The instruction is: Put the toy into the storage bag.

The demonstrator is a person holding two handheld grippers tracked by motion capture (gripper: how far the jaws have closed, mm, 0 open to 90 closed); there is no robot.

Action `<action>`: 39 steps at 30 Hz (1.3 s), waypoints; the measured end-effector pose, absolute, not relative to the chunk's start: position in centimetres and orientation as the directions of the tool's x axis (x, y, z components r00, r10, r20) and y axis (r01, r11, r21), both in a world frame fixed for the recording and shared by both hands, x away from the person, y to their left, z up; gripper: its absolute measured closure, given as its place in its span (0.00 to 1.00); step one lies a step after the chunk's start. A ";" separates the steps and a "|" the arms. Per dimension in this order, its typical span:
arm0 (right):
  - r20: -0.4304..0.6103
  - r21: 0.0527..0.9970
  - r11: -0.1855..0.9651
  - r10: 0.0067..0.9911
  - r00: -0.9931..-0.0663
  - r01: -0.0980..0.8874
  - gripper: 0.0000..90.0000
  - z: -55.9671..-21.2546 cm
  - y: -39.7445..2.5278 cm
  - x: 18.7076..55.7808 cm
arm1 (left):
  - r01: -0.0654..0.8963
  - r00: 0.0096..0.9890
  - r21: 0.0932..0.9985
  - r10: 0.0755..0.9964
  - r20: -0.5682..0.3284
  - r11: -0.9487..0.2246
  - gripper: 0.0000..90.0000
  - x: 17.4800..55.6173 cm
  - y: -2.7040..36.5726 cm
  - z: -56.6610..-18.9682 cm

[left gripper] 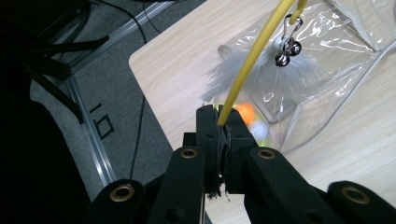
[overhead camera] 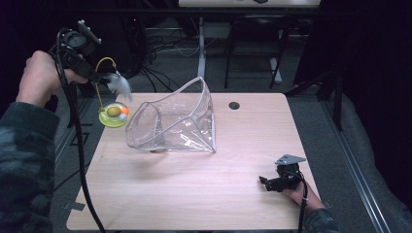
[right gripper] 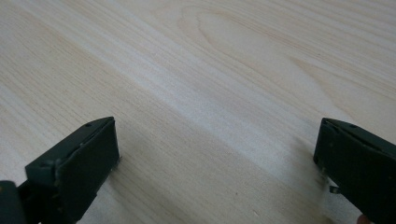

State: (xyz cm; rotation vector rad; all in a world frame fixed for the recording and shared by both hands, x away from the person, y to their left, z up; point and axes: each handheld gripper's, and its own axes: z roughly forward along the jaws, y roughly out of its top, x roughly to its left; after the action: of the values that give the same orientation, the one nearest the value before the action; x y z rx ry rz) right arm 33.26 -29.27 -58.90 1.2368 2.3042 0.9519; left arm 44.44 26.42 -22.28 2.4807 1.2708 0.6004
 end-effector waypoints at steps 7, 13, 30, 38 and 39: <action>0.004 0.704 0.391 0.832 -0.554 0.593 0.00 -58.9 -29.3 33.3 | 0.684 0.550 0.426 0.803 0.231 -0.592 0.98 45.0 24.8 -22.1; 0.004 0.704 0.391 0.832 -0.554 0.592 0.00 -58.9 -29.3 33.3 | 0.672 0.566 0.428 0.792 0.228 -0.604 0.98 45.4 23.9 -22.2; 0.005 0.705 0.390 0.833 -0.554 0.593 0.00 -58.9 -29.3 33.3 | 0.626 0.636 0.416 0.740 0.218 -0.660 0.98 46.2 20.2 -22.6; 0.004 0.704 0.391 0.832 -0.554 0.593 0.00 -58.9 -29.3 33.3 | 0.615 0.664 0.402 0.721 0.201 -0.678 0.98 46.7 19.0 -23.4; 0.004 0.704 0.391 0.832 -0.554 0.593 0.00 -58.9 -29.3 33.3 | 0.613 0.666 0.409 0.720 0.193 -0.676 0.98 46.7 18.9 -23.5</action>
State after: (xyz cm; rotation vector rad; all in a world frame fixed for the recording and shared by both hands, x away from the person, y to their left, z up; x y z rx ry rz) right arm 33.27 -29.27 -58.90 1.2367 2.3051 0.9525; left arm 46.71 18.91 -23.48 2.5744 1.0611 0.4919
